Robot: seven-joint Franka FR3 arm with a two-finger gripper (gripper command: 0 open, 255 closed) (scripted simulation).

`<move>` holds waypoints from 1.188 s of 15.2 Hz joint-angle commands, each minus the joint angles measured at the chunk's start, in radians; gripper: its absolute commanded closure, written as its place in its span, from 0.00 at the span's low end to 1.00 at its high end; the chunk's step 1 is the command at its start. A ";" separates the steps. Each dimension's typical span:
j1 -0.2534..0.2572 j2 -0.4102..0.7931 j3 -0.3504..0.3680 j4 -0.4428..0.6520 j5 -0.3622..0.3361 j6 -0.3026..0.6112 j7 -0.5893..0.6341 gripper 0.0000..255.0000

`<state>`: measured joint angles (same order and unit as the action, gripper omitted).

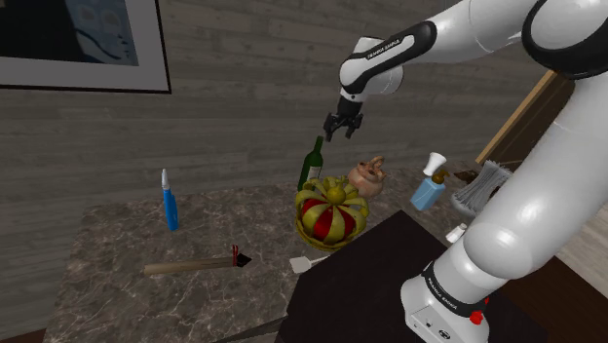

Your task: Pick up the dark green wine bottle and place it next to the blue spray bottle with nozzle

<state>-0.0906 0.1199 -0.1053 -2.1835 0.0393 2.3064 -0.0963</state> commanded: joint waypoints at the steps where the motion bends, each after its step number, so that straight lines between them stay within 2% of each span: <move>1: -0.009 0.073 -0.004 0.050 0.011 0.037 -0.017 0.00; 11: -0.059 0.439 0.006 0.410 0.063 0.112 -0.071 0.00; 18: -0.066 0.514 0.013 0.439 0.072 0.161 -0.076 0.00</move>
<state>-0.1553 0.6204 -0.0937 -1.7506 0.1101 2.4594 -0.1723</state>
